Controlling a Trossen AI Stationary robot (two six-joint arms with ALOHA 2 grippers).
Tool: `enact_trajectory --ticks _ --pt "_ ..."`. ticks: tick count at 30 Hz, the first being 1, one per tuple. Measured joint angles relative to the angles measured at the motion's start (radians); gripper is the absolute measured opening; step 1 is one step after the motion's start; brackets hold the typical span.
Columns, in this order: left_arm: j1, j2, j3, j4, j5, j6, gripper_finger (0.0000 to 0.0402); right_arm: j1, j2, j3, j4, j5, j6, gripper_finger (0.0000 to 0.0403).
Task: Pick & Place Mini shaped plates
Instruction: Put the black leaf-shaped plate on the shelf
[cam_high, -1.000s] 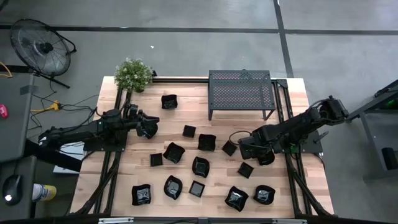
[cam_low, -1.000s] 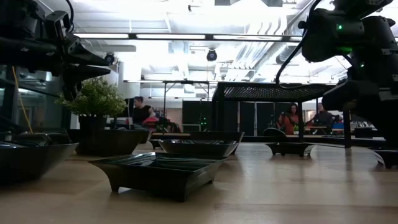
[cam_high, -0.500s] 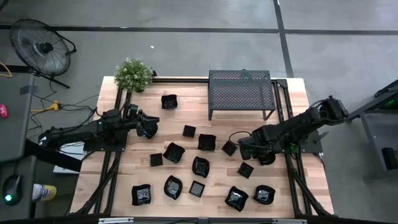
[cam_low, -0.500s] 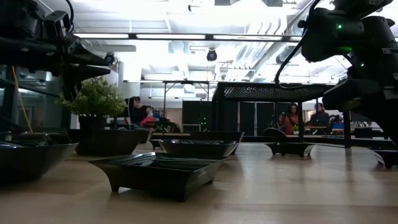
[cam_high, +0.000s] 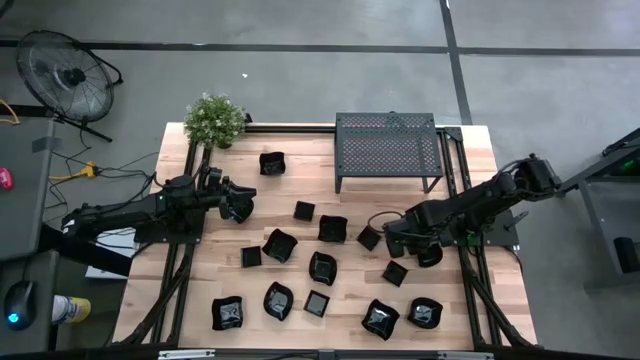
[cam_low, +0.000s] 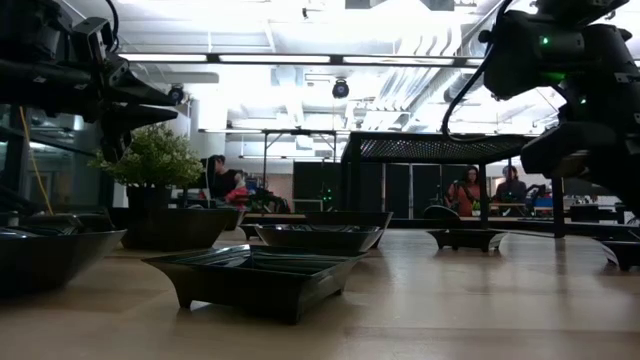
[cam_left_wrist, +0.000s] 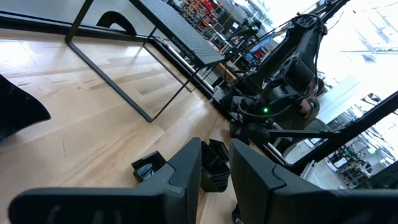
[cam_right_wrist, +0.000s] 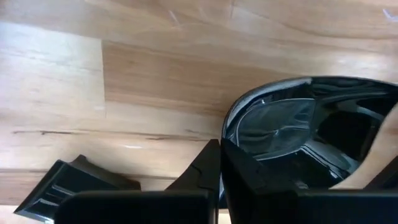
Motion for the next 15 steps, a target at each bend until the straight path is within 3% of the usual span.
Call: enact_trajectory --ticks 15 --pt "0.000 0.000 0.000 0.000 0.000 0.000 0.0081 0.015 0.000 0.187 -0.216 -0.012 -0.076 0.0001"
